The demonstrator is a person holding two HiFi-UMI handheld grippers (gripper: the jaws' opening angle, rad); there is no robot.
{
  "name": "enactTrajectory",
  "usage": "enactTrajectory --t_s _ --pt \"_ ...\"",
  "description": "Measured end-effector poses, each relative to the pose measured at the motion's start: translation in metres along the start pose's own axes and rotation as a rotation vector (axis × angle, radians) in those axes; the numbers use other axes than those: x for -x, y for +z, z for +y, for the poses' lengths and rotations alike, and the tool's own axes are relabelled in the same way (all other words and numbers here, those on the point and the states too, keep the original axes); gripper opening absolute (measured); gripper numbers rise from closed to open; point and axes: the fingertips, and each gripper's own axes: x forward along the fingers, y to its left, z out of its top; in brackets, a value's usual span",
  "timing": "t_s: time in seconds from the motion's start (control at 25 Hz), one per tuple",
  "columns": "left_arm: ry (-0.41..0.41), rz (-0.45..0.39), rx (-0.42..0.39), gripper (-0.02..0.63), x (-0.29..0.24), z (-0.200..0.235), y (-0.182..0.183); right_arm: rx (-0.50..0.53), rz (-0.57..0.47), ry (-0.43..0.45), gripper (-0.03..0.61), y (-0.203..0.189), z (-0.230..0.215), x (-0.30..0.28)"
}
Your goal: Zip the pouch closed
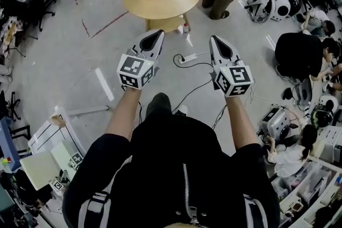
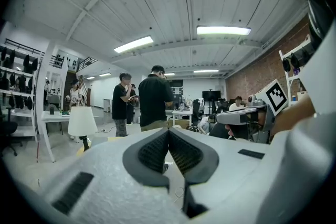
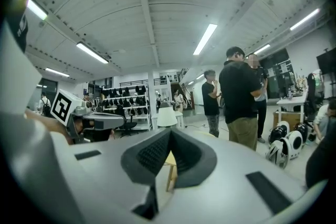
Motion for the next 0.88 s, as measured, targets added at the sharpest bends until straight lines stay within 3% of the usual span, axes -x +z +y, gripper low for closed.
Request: enactTrajectory --t_s 0.44,0.88 --pt "0.01 0.005 0.019 -0.002 -0.035 0.012 -0.002 -0.012 0.017 0.02 0.005 -0.003 -0.023 -0.023" --pt "-0.022 0.004 0.046 -0.002 -0.132 0.085 -0.011 0.002 0.057 0.023 0.005 0.0 -0.072 -0.131"
